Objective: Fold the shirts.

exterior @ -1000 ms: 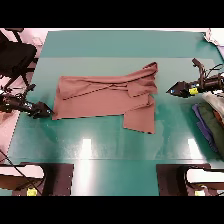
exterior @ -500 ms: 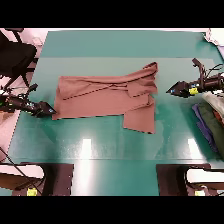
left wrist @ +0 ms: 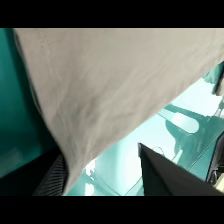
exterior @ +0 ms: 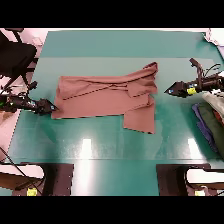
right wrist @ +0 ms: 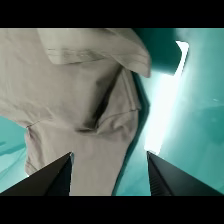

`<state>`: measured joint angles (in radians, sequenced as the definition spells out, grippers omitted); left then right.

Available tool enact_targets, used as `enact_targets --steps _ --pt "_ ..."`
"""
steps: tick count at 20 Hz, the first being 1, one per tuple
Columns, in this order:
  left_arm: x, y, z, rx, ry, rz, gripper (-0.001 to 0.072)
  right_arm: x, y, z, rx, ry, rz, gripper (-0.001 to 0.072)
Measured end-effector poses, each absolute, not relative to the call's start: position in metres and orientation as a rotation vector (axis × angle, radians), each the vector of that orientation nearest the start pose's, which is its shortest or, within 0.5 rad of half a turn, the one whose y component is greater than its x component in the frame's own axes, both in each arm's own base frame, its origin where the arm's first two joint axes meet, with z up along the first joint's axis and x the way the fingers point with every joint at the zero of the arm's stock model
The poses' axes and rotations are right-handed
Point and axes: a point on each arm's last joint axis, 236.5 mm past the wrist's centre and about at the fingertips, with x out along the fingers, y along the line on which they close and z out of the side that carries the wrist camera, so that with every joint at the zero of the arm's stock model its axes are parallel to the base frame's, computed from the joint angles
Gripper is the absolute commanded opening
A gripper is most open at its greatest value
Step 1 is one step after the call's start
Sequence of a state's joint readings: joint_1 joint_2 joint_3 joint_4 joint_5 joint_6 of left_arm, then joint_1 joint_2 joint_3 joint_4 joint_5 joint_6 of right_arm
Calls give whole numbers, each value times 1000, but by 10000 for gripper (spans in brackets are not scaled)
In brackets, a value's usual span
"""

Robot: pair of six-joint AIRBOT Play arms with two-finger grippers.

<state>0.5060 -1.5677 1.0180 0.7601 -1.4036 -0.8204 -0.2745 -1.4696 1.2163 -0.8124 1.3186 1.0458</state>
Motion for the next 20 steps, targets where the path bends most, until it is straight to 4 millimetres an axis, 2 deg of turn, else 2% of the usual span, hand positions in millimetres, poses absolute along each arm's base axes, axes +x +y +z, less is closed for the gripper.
enact_targets --steps 4,5,6,8,9,10,15,20 --pt "341 -6 -65 -691 1322 -585 521 403 53 10 463 1218 546 519" --pt "341 -5 -67 -693 1320 -579 350 403 53 10 463 1218 546 519" --pt "342 -4 -69 -693 1318 -571 249 403 53 10 462 1218 546 519" --pt "343 -4 -71 -692 1312 -560 238 403 53 10 462 1219 546 519" --pt "344 -3 -71 -695 1308 -557 82 403 54 10 462 1219 547 519" --pt "345 -3 -72 -695 1306 -554 22 403 53 10 462 1220 547 519" --pt "347 -4 -70 -694 1292 -562 22 396 47 2 440 1260 521 519" --pt "349 -7 -67 -711 1279 -574 22 376 37 -32 440 1350 461 520"
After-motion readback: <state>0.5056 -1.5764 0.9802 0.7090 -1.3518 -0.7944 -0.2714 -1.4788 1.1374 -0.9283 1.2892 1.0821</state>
